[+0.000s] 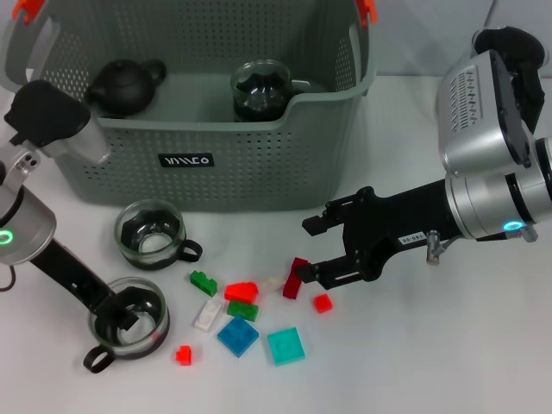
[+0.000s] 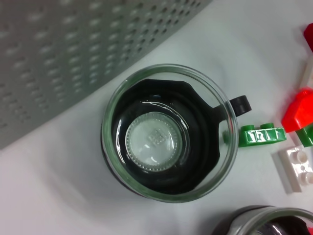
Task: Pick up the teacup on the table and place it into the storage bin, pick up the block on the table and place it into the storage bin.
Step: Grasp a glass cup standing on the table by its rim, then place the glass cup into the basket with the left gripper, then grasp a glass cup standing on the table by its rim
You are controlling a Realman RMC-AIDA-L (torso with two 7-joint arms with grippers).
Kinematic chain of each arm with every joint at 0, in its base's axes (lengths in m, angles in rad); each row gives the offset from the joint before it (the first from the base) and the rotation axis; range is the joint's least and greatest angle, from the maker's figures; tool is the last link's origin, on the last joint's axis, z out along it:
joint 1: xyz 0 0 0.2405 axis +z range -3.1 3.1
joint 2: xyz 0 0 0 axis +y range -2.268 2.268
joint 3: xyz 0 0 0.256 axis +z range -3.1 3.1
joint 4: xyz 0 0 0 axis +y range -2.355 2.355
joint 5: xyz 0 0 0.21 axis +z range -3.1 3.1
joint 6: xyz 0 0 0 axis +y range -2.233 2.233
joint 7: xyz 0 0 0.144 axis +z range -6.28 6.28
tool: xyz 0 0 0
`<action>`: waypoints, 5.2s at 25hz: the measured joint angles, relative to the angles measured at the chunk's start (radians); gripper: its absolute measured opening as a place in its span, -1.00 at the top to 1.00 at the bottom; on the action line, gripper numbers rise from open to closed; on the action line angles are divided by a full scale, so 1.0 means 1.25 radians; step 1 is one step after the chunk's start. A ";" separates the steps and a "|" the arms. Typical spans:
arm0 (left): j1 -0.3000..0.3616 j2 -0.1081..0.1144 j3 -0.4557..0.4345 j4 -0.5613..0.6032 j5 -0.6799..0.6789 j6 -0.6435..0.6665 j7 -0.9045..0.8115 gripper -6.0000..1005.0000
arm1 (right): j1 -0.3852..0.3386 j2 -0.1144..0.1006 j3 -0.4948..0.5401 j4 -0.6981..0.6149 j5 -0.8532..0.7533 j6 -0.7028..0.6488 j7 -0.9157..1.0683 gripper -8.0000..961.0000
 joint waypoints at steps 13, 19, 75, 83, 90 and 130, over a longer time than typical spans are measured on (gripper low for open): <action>-0.007 0.008 0.031 -0.016 0.000 -0.046 -0.015 0.39 | -0.001 -0.001 0.020 -0.006 0.001 -0.006 0.001 -0.50; -0.007 0.008 0.046 -0.018 0.000 -0.046 -0.016 0.61 | 0.002 0.000 0.022 -0.007 0.001 -0.007 0.000 -0.50; -0.369 0.142 -0.054 -0.220 -0.065 -0.431 -0.106 0.85 | 0.000 -0.003 0.045 0.022 0.002 -0.019 0.013 -0.49; -0.362 0.119 0.016 -0.322 0.001 -0.594 -0.148 0.83 | 0.000 -0.002 0.045 0.033 0.001 -0.020 0.014 -0.49; -0.358 0.112 0.062 -0.387 0.002 -0.651 -0.151 0.82 | 0.002 0.000 0.045 0.033 0.001 -0.019 0.014 -0.49; -0.242 0.086 -0.011 0.035 -0.055 -0.378 -0.133 -0.14 | 0.007 -0.005 0.063 0.042 0.002 -0.020 0.001 -0.49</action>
